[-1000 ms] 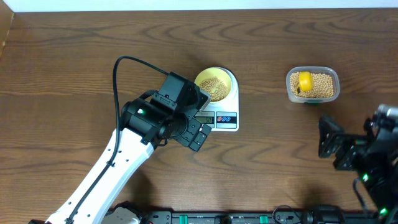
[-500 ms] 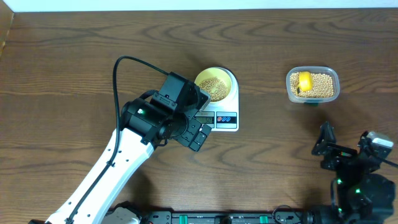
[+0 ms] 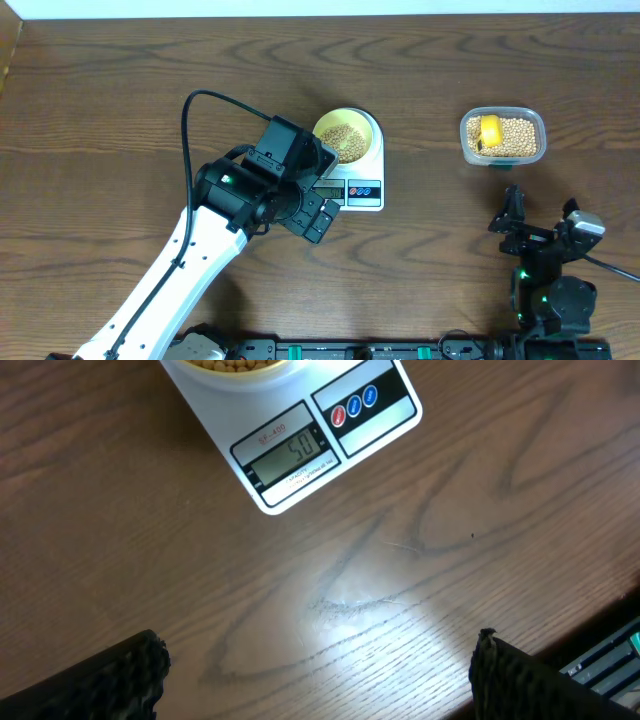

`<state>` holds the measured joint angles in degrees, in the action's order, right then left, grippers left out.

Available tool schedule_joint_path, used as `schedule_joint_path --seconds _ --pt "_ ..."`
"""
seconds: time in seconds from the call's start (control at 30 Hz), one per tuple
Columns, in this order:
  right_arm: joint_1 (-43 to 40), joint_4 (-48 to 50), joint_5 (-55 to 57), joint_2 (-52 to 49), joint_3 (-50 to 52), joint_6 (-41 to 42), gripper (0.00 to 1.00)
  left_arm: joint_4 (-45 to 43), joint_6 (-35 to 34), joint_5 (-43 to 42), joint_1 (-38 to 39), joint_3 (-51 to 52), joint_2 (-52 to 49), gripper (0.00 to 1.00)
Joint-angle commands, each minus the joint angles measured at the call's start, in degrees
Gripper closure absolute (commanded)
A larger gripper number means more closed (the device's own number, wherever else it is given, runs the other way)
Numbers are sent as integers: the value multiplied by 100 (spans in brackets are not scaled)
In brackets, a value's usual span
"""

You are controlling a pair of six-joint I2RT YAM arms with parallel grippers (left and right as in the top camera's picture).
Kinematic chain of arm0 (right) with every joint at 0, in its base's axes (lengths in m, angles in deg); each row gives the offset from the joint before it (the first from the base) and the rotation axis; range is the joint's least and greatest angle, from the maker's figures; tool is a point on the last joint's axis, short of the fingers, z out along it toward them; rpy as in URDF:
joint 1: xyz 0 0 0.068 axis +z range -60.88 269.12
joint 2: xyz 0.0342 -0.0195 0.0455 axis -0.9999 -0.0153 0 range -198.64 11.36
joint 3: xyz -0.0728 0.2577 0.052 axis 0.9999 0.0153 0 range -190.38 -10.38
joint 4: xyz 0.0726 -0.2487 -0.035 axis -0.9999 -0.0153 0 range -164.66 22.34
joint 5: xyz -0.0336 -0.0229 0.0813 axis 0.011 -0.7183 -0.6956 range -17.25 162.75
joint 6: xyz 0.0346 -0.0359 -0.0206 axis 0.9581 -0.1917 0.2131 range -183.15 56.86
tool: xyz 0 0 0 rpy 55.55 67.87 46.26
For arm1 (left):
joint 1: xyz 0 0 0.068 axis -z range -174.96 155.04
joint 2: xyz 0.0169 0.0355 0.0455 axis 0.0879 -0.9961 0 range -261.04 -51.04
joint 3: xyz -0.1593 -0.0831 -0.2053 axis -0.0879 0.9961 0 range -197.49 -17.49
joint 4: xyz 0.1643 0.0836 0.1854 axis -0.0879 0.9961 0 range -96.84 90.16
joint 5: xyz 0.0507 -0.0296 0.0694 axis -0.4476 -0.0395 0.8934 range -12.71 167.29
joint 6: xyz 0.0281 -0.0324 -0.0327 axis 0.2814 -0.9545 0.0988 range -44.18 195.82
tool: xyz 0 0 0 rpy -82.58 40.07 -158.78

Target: Scoop item into bowl and weigh 50g on scale

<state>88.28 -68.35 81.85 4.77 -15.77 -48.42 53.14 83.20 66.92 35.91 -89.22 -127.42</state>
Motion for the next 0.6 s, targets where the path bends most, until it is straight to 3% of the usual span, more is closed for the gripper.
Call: schedule_joint_path --seconds 0.0,0.23,0.57 --pt "-35 295 83 48 260 72 1 15 11 15 7 -72 42 2" --pt "-35 776 39 66 507 72 1 13 11 15 7 -72 42 2" --pt "-35 295 -66 85 507 72 1 13 11 15 7 -72 42 1"
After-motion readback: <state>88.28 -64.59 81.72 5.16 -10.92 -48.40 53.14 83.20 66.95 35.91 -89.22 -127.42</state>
